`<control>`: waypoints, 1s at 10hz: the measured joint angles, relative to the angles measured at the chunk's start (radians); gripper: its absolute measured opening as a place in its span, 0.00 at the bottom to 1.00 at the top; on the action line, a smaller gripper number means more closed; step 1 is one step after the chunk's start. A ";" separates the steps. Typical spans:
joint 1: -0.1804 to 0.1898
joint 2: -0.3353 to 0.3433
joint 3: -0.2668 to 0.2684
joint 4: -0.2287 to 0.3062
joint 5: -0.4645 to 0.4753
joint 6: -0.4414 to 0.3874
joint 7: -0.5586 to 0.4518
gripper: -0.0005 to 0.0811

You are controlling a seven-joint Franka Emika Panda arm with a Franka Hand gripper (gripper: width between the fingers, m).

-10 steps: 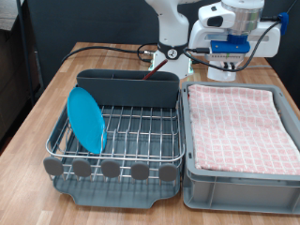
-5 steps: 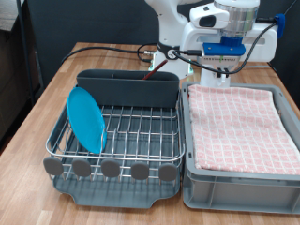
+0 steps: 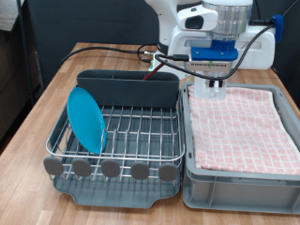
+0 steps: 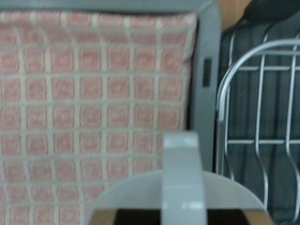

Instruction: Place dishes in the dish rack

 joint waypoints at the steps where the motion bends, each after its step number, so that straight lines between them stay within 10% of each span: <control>1: -0.004 0.036 -0.003 0.040 0.008 0.000 -0.002 0.09; 10: -0.031 0.059 -0.034 0.076 0.020 0.018 -0.063 0.09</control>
